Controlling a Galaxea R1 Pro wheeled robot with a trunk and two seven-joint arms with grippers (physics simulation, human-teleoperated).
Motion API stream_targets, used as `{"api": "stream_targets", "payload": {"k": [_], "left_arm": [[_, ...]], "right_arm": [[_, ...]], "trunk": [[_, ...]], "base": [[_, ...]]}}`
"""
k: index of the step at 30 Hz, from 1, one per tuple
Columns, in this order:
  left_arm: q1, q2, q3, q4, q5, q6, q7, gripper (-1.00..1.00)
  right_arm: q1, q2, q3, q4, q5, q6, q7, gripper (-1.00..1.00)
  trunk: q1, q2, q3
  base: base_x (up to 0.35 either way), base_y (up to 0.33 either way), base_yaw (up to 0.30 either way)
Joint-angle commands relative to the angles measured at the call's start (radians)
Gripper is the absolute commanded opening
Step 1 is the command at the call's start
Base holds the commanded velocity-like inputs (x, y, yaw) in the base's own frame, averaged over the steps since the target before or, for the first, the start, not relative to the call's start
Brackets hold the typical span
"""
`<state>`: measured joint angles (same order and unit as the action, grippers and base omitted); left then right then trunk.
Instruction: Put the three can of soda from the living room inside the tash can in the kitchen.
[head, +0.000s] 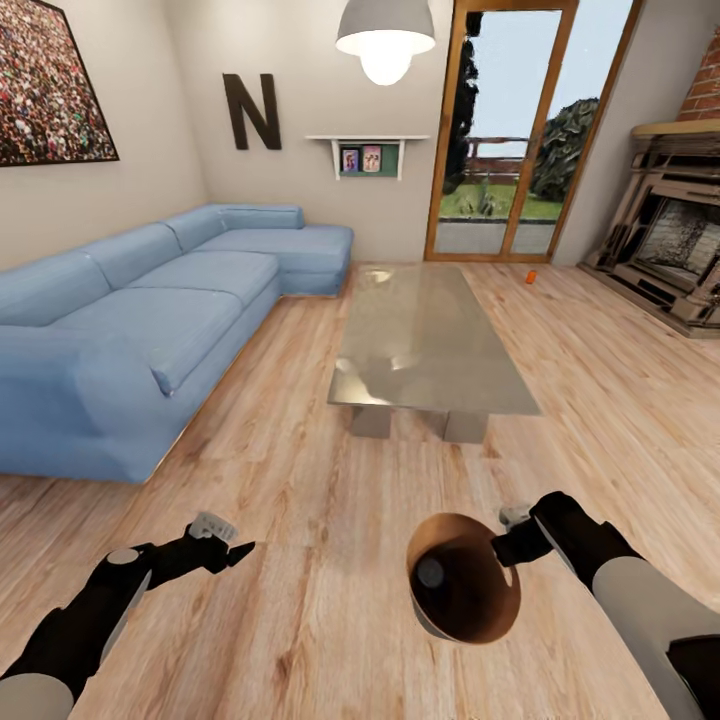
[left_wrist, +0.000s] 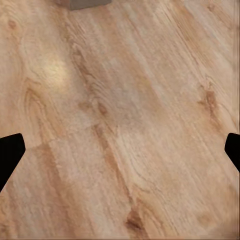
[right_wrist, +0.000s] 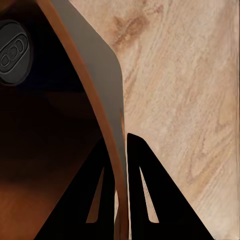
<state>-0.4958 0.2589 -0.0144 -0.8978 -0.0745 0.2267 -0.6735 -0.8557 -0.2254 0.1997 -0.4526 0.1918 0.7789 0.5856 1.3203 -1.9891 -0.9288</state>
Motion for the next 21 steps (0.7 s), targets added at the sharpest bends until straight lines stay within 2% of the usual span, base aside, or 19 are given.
{"api": "stream_targets", "payload": {"k": [1, 6, 21], "left_arm": [[0.0, 0.0, 0.0, 0.001, 0.0, 0.0, 0.0, 1.0], [0.0, 0.0, 0.003, 0.003, 0.001, -0.001, 0.0, 1.0], [0.0, 0.0, 0.007, 0.002, 0.005, -0.001, 0.0, 1.0]], "right_arm": [[0.0, 0.0, -0.013, 0.0, -0.013, 0.005, 0.007, -1.0], [0.0, 0.0, -0.041, 0.0, -0.012, 0.005, 0.007, -1.0], [0.0, 0.0, -0.048, 0.0, -0.014, 0.008, 0.01, -1.0]], "trunk": [[0.0, 0.0, 0.0], [0.0, 0.0, 0.0], [0.0, 0.0, 0.0]], "base": [[0.0, -0.284, -0.199], [0.0, -0.286, -0.229], [0.0, -0.288, -0.249]]}}
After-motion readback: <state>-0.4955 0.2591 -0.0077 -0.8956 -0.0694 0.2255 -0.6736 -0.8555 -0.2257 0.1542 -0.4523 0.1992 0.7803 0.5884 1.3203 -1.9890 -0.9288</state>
